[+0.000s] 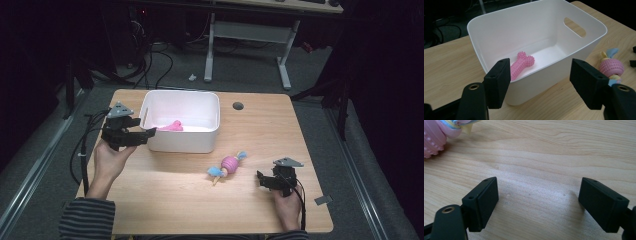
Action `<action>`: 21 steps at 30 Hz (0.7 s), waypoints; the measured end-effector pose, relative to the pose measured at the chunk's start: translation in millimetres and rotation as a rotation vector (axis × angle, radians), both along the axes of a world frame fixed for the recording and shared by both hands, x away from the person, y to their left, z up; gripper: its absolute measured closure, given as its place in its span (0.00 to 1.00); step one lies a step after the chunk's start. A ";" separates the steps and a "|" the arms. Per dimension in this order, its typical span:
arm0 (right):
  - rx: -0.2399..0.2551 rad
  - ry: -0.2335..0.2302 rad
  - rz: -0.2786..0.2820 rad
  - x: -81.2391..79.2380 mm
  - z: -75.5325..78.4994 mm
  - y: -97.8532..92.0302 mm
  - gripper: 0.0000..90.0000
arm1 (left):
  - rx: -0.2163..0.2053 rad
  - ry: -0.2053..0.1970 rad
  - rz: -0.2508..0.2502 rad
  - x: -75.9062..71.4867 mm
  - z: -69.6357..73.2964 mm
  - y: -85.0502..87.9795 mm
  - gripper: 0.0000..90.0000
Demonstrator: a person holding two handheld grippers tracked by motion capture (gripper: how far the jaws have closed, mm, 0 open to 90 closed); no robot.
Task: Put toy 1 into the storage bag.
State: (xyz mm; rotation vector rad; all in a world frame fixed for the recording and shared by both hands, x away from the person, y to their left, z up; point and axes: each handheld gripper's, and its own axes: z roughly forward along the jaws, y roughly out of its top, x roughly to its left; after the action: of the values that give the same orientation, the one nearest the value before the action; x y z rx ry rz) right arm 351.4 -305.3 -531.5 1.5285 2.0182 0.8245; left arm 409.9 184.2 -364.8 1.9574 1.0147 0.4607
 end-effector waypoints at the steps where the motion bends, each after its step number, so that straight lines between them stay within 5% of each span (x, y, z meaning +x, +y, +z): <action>1: 0.000 0.000 0.000 0.0 0.0 0.0 0.18 | -0.004 0.000 0.002 -1.7 -1.0 2.3 0.37; 21: -0.001 -0.001 -0.001 0.1 0.0 0.0 0.18 | -0.009 0.022 0.028 -23.5 -32.3 19.0 0.36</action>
State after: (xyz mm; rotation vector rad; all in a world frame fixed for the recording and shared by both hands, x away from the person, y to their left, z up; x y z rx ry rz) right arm 351.5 -305.4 -531.5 1.5285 2.0165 0.8231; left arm 386.4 203.2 -397.1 1.9463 1.0574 0.4499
